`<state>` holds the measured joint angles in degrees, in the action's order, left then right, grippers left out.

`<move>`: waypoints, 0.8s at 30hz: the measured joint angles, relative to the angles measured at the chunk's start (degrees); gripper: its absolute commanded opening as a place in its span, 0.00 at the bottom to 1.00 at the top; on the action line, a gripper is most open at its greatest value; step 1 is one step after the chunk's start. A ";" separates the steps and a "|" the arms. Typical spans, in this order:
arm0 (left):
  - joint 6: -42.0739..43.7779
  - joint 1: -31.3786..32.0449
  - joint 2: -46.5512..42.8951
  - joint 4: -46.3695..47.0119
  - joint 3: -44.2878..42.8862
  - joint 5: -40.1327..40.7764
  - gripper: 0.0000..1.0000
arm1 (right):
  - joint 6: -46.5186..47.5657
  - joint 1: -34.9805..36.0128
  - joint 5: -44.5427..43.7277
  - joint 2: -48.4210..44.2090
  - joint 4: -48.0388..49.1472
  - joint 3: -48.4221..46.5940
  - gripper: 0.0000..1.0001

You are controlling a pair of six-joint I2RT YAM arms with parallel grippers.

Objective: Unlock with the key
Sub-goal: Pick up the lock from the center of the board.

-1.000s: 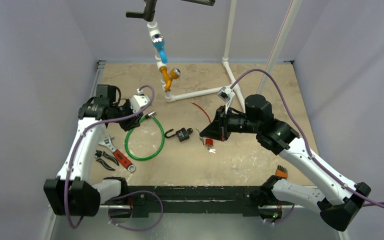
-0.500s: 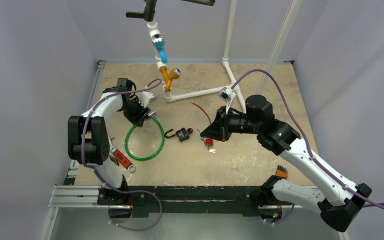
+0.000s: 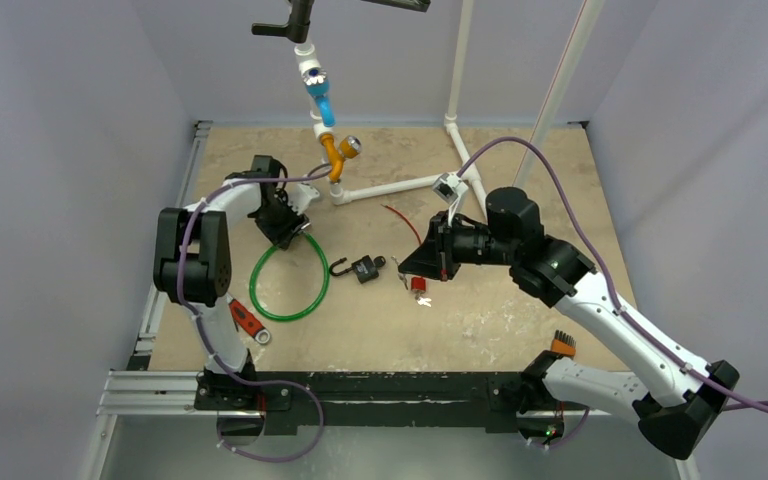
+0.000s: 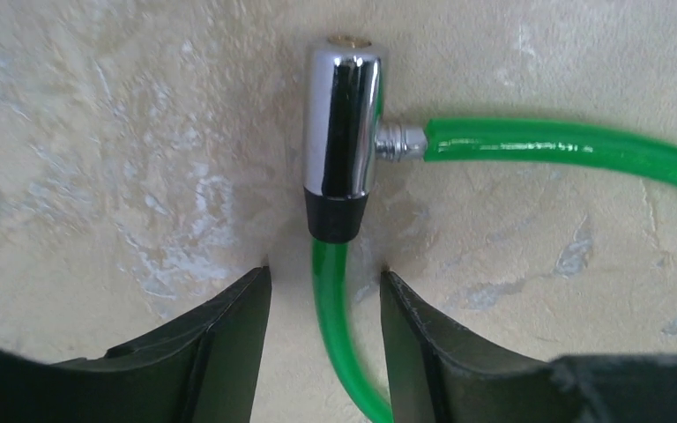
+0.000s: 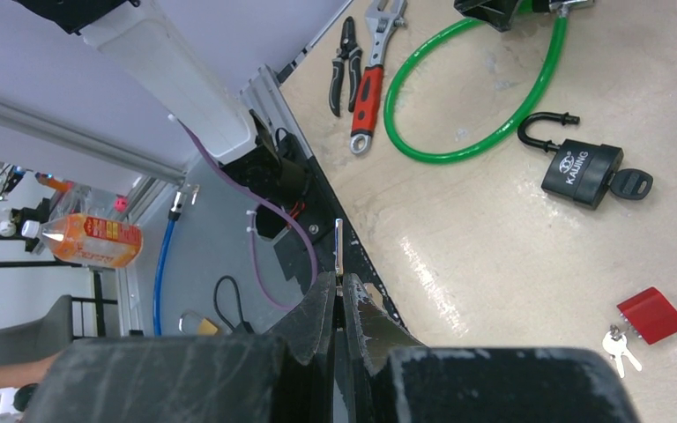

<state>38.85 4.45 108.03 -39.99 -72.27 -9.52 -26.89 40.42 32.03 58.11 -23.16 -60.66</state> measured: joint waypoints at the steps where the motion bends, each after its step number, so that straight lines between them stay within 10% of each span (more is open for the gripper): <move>1: 0.20 0.31 0.42 -0.42 -0.52 0.37 0.46 | 0.00 0.00 0.00 0.00 0.00 -0.09 0.00; 13: 2.56 1.49 0.39 -0.70 -0.35 0.09 0.05 | -0.02 0.00 0.00 0.00 0.00 -0.28 0.00; 24: 7.30 1.46 -18.99 -0.39 13.40 -3.04 0.00 | 0.04 0.00 0.20 0.00 -0.07 -0.79 0.00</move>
<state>46.15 5.91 89.03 -40.38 -58.87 -12.56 -26.85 40.42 32.23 58.11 -23.22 -61.45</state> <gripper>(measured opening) 0.131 0.009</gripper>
